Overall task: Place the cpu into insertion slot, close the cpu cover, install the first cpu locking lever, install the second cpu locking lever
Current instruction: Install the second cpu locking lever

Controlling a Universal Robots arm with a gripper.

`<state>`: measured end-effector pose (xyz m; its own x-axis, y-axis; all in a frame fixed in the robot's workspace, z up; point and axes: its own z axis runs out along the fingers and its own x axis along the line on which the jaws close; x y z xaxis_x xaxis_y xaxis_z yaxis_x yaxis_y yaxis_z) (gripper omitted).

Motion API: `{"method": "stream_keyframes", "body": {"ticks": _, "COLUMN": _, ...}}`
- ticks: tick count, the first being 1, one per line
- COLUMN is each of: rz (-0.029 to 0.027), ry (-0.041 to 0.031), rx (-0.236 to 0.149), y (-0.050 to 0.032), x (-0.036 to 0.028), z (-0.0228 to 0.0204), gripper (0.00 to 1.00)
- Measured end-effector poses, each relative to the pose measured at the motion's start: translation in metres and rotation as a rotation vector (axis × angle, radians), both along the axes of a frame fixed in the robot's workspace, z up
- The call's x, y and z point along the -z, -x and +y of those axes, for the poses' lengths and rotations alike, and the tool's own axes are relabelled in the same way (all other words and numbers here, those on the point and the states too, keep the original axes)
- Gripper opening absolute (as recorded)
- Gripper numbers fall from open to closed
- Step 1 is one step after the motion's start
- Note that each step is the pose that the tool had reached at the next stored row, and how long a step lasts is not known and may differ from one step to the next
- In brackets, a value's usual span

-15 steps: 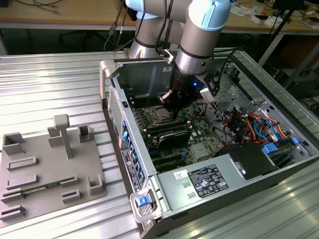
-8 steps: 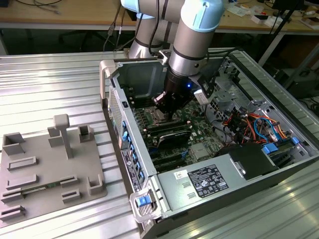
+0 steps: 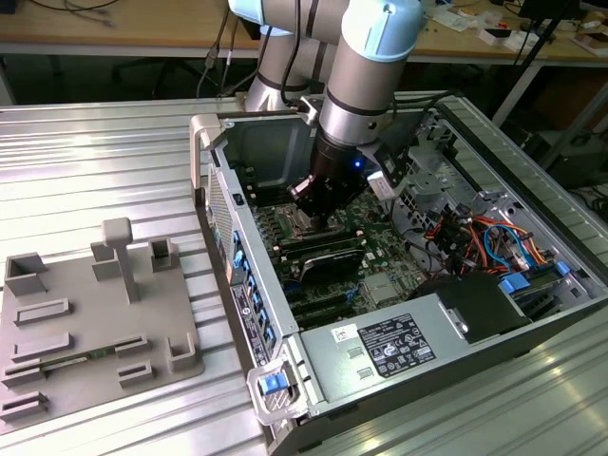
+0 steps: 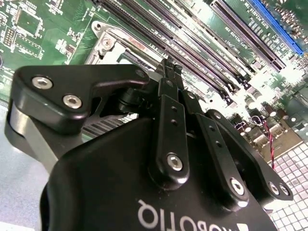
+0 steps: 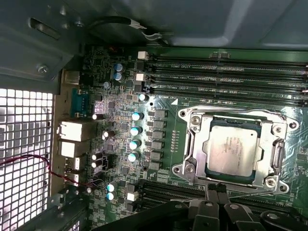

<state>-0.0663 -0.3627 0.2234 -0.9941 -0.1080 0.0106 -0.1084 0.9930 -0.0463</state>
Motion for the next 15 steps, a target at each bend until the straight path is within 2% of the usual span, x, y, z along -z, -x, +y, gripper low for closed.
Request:
{"method": "stream_keyframes", "body": {"ticks": 1, "rz": 0.0003, "ry": -0.0003, "rx": 0.000, "y": -0.0066, "x": 0.0001, "z": 0.0001, "gripper": 0.11}}
{"method": "stream_keyframes", "body": {"ticks": 5, "rz": 0.0022, "ry": -0.0002, "rx": 0.000, "y": -0.0227, "x": -0.0002, "z": 0.0000, "gripper": 0.11}}
{"method": "stream_keyframes", "body": {"ticks": 7, "rz": 0.0024, "ry": -0.0003, "rx": 0.000, "y": -0.0232, "x": -0.0027, "z": 0.0001, "gripper": 0.11}}
{"method": "stream_keyframes", "body": {"ticks": 10, "rz": 0.0024, "ry": 0.0062, "rx": 0.001, "y": -0.0241, "x": -0.0067, "z": -0.0006, "gripper": 0.11}}
{"method": "stream_keyframes", "body": {"ticks": 12, "rz": 0.0025, "ry": 0.0112, "rx": 0.006, "y": -0.0242, "x": -0.0067, "z": -0.0013, "gripper": 0.11}}
{"method": "stream_keyframes", "body": {"ticks": 13, "rz": 0.0026, "ry": 0.0160, "rx": 0.010, "y": -0.0242, "x": -0.0067, "z": -0.0016, "gripper": 0.11}}
{"method": "stream_keyframes", "body": {"ticks": 15, "rz": 0.0025, "ry": 0.0189, "rx": 0.014, "y": -0.0235, "x": -0.0056, "z": -0.0016, "gripper": 0.11}}
